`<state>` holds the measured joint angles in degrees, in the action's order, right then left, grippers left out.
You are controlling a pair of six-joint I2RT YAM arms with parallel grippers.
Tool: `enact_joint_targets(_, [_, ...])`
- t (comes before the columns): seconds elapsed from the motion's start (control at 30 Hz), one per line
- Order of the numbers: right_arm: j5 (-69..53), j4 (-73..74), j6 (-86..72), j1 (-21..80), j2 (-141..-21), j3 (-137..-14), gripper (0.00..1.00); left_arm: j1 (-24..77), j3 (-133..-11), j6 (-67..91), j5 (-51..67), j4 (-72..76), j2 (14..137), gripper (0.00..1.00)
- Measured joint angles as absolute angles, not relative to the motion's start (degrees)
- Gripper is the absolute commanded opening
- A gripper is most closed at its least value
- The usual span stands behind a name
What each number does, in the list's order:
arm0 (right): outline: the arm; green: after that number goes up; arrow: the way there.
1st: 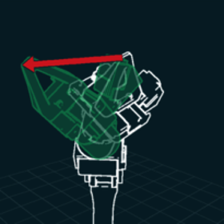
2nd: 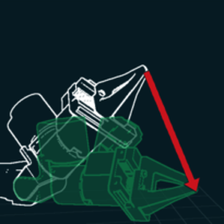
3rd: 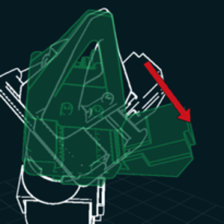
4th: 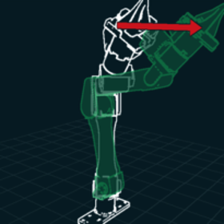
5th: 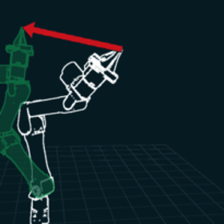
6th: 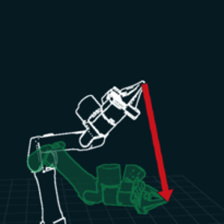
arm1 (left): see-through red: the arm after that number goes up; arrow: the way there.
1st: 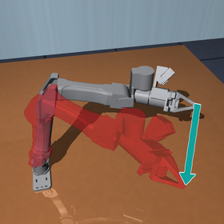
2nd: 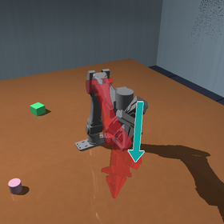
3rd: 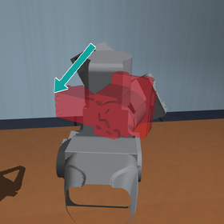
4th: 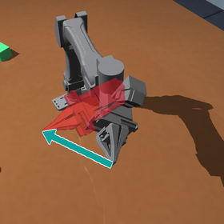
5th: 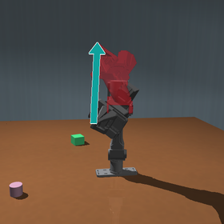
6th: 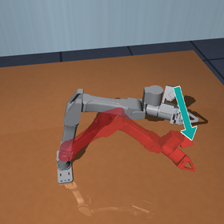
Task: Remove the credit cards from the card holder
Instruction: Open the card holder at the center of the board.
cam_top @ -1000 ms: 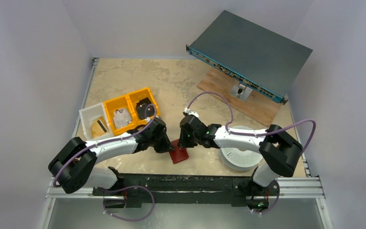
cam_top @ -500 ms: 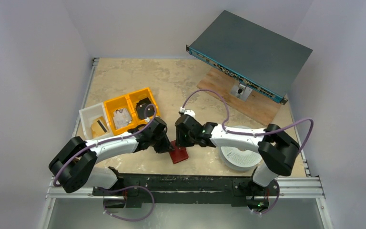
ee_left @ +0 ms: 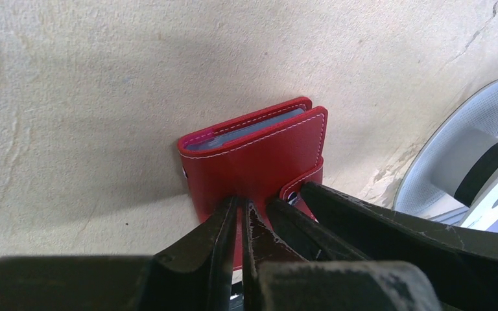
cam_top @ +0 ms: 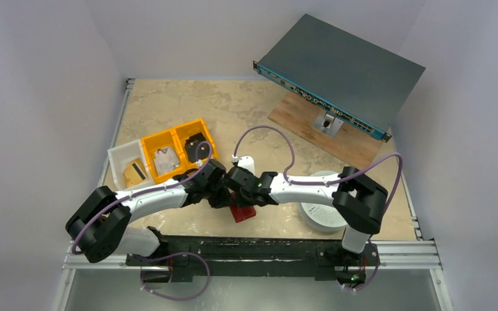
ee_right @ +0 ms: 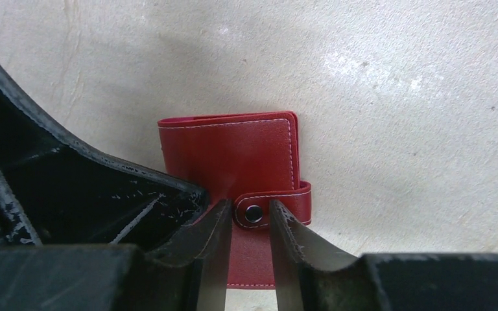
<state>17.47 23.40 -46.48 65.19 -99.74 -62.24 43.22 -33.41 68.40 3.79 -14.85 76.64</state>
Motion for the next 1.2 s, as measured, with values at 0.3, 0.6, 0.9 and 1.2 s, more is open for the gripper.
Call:
enact_joint_targets(0.3, [21.98, 24.84, -46.52, 66.48, -100.90, -63.26, 0.00, 43.20, -33.41, 68.45, 3.81, -15.11, 76.64, 0.06])
enact_joint_targets(0.6, [17.85, 20.29, -46.50, 64.97, -97.67, -59.20, 0.00, 43.20, -34.04, 68.45, 3.79, -15.86, 77.36, 0.05])
enact_joint_targets(0.9, [4.32, 14.55, -47.42, 57.95, -88.64, -51.22, 0.00, 43.20, -34.30, 68.40, 3.81, -16.01, 77.73, 0.06])
enact_joint_targets(1.2, [0.01, 14.37, -48.03, 55.46, -80.62, -50.63, 0.00, 43.27, -35.62, 64.69, 1.67, -23.09, 73.52, 0.34])
